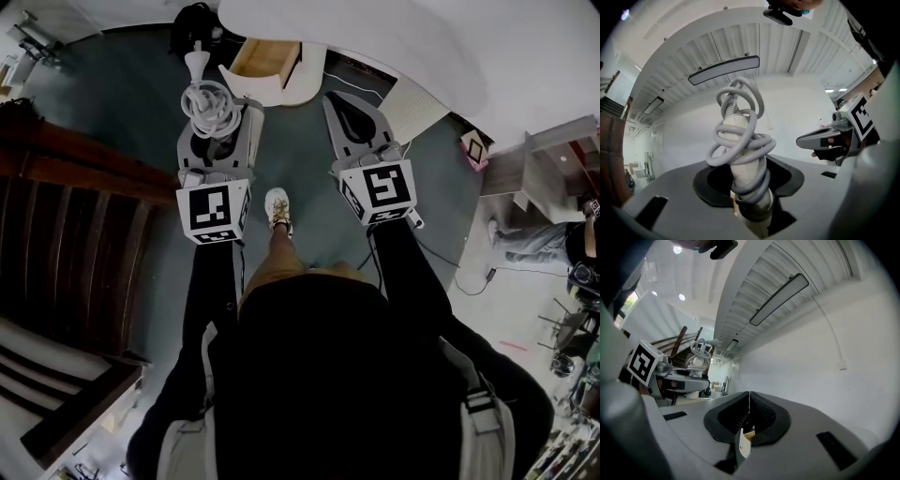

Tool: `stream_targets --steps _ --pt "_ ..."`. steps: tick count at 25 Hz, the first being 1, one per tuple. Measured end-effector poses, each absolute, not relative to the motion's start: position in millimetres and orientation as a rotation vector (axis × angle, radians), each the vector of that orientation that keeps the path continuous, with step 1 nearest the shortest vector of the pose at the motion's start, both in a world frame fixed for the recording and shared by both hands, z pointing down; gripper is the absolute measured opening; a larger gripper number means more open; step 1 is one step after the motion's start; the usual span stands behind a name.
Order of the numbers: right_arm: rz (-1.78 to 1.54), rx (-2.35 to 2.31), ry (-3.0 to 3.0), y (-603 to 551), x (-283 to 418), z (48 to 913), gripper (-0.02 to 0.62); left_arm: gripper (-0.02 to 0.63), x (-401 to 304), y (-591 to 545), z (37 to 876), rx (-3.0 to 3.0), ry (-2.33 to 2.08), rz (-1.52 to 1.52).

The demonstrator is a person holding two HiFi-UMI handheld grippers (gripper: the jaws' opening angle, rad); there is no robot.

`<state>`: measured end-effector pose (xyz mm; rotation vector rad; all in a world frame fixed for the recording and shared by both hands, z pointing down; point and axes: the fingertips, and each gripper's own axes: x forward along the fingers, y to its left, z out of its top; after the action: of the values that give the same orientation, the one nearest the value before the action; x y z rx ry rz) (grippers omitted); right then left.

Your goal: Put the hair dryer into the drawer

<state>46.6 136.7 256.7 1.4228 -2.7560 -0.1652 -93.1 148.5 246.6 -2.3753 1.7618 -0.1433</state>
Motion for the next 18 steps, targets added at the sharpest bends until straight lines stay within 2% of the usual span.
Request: stream_targets --steps 18 --pt "-0.104 1.507 -2.664 -55 1 275 0.026 0.198 -127 -53 274 -2.519 1.612 -0.176"
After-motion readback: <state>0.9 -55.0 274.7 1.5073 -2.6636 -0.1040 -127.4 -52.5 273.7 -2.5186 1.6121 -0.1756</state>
